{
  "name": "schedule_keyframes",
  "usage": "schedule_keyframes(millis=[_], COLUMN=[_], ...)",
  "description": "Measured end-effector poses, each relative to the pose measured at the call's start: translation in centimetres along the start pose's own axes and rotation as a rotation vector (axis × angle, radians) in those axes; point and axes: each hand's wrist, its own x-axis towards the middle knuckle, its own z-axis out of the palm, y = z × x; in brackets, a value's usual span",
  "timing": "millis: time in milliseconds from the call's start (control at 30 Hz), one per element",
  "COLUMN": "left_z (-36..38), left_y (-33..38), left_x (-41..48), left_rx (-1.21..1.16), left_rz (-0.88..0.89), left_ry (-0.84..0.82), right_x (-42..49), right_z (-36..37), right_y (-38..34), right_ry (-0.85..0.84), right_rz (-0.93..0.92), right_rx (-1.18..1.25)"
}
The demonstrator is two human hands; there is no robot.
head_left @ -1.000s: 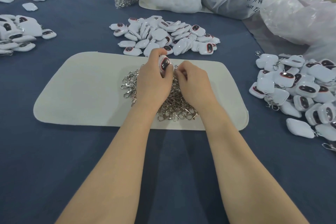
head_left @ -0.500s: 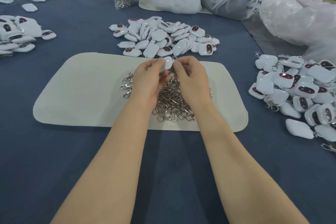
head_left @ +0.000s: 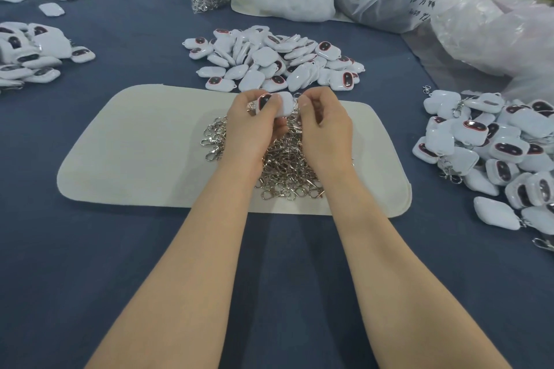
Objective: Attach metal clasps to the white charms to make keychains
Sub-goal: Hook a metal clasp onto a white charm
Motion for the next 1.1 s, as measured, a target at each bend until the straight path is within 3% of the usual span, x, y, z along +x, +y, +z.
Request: schedule_keyframes(millis=[200, 533, 833, 967, 1100], left_z=[0.0, -0.1, -0.1, 0.0, 0.0], left_y=[0.1, -0.4, -0.3, -0.5, -0.8], left_x=[-0.4, -0.5, -0.4, -0.3, -0.3], left_rx=[0.223, 0.491, 0.52, 0.493, 0.484], left_rz=[0.244, 0.5, 0.399, 0.329, 0.304], left_ry=[0.057, 0.063, 0.06, 0.056, 0.039], right_x=[0.0, -0.1, 0.0, 0.2, 0.0], right_z=[-0.4, -0.2, -0.1, -0.4, -0.3], right_y=[0.0, 0.4, 0.8, 0.2, -0.2], right_ry=[-0.05, -0.174, -0.118, -0.088, -0.168], right_rz=[-0.054, -0.129, -0.01, 0.071, 0.138], right_rx=[-0.094, -0.256, -0.335, -0.143, -0.012])
